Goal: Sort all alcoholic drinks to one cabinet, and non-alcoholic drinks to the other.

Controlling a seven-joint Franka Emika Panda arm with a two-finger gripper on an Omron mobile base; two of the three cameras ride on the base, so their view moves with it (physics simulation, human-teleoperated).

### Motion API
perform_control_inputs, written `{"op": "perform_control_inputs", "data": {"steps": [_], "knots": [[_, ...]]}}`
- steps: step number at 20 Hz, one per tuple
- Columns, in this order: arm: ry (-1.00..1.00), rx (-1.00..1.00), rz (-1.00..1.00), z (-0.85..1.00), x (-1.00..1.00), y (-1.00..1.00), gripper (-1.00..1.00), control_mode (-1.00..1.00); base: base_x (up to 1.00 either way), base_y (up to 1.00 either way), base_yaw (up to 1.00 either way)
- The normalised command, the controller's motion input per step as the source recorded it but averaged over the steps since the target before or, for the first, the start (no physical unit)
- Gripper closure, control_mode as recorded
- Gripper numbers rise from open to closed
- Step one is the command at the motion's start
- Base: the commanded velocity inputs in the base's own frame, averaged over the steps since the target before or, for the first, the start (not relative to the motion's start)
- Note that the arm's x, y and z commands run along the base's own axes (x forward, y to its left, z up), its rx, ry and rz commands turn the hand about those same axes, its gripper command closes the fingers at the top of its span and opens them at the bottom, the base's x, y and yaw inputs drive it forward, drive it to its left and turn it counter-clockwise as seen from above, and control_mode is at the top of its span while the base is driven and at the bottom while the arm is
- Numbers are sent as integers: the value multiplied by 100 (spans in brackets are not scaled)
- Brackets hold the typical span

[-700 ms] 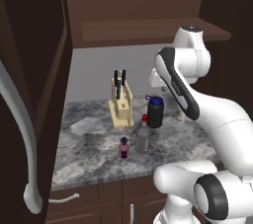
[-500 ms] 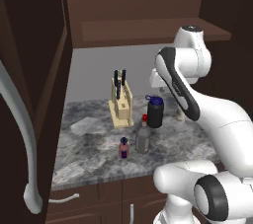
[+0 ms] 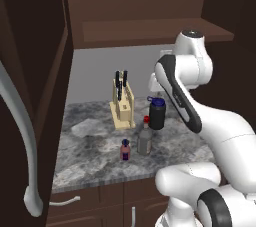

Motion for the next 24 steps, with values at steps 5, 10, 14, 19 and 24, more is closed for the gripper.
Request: {"op": "perform_control_inputs", "data": {"steps": [5,10,14,19,24], "knots": [[-11,0,-19,-16,-1,30,-100,-100,0,0,0],[-4,0,-20,-19,0,26,-100,-100,0,0,0],[0,0,-22,-21,0,26,-100,-100,0,0,0],[2,0,-24,-21,0,29,-100,-100,0,0,0],[-4,-1,-27,-24,0,32,-100,-100,0,0,0]]}}
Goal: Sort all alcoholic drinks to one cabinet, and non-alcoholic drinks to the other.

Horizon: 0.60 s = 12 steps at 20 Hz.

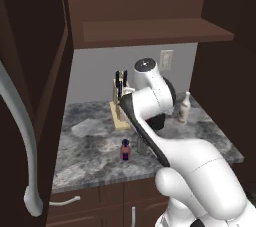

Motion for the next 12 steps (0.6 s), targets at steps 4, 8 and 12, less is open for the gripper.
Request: {"op": "perform_control_inputs", "data": {"steps": [4,8,12], "knots": [[-12,0,-29,-24,0,21,-100,-100,0,0,0],[-13,0,-29,-23,0,22,-100,-100,0,0,0],[-9,0,-28,-28,0,16,-100,-100,0,0,0]]}}
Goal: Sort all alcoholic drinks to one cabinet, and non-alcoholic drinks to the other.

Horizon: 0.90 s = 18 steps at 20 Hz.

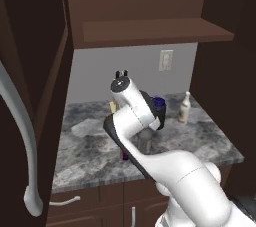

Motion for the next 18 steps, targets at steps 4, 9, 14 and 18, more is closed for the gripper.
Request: {"op": "perform_control_inputs", "data": {"steps": [4,9,14,18], "knots": [[-10,0,-26,-17,0,14,-100,-100,0,0,0],[-5,-3,-22,-10,0,9,-100,-100,0,0,0],[0,-7,-4,-1,0,0,-100,-100,0,0,0],[0,-10,0,0,0,0,-100,-100,0,0,0]]}}
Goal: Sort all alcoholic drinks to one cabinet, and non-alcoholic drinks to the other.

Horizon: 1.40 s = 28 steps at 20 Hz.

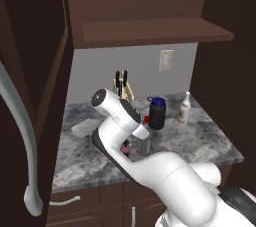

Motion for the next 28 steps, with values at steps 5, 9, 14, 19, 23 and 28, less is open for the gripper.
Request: {"op": "perform_control_inputs", "data": {"steps": [5,9,14,19,23,28], "knots": [[0,-8,0,-8,1,0,-100,-100,0,0,0],[0,-3,3,-24,16,-5,-100,-100,0,0,0],[0,-2,1,-10,24,-2,-100,-100,0,0,0],[3,-4,0,-11,16,-2,-100,-100,0,0,0],[6,-7,0,-17,7,-5,-100,-100,0,0,0],[10,-9,0,-5,2,-14,-100,-100,0,0,0]]}}
